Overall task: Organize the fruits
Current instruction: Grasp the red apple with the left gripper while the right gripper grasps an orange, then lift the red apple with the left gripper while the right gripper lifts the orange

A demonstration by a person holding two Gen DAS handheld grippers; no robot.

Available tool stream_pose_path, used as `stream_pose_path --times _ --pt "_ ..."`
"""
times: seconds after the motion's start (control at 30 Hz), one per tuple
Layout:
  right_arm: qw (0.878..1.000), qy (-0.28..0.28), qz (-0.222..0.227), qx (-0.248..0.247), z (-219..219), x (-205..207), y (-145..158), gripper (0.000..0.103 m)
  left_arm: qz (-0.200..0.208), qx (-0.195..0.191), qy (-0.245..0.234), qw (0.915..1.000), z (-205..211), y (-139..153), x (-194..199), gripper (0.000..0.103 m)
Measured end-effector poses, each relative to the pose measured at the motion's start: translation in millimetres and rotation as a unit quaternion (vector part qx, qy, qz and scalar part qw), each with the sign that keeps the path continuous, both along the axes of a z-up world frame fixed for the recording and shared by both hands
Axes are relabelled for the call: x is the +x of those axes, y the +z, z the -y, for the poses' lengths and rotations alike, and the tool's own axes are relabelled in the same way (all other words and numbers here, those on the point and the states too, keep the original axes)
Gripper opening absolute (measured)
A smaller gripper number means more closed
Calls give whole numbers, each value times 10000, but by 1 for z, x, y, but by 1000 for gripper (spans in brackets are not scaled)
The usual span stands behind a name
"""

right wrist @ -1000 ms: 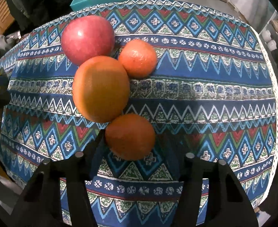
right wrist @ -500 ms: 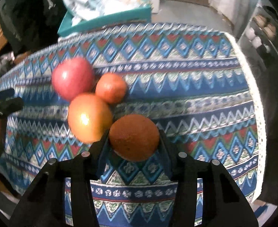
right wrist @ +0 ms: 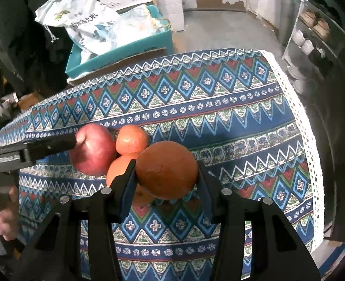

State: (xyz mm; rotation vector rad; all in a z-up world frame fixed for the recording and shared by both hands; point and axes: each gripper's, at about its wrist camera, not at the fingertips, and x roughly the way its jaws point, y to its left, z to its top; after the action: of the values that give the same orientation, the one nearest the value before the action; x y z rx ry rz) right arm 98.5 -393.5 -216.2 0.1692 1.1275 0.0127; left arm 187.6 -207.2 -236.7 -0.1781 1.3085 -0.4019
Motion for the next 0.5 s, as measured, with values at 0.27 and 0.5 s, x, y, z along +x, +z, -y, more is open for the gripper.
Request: stream_pose_path --times 0.27,0.5 --pt "9998 -160 -60 43 11 4 -6 47 -75 93 -310 9994 26 -15 0 88" --pt "9997 -187 -103 81 14 4 -9 47 -296 192 -375 9987 37 -37 3 88"
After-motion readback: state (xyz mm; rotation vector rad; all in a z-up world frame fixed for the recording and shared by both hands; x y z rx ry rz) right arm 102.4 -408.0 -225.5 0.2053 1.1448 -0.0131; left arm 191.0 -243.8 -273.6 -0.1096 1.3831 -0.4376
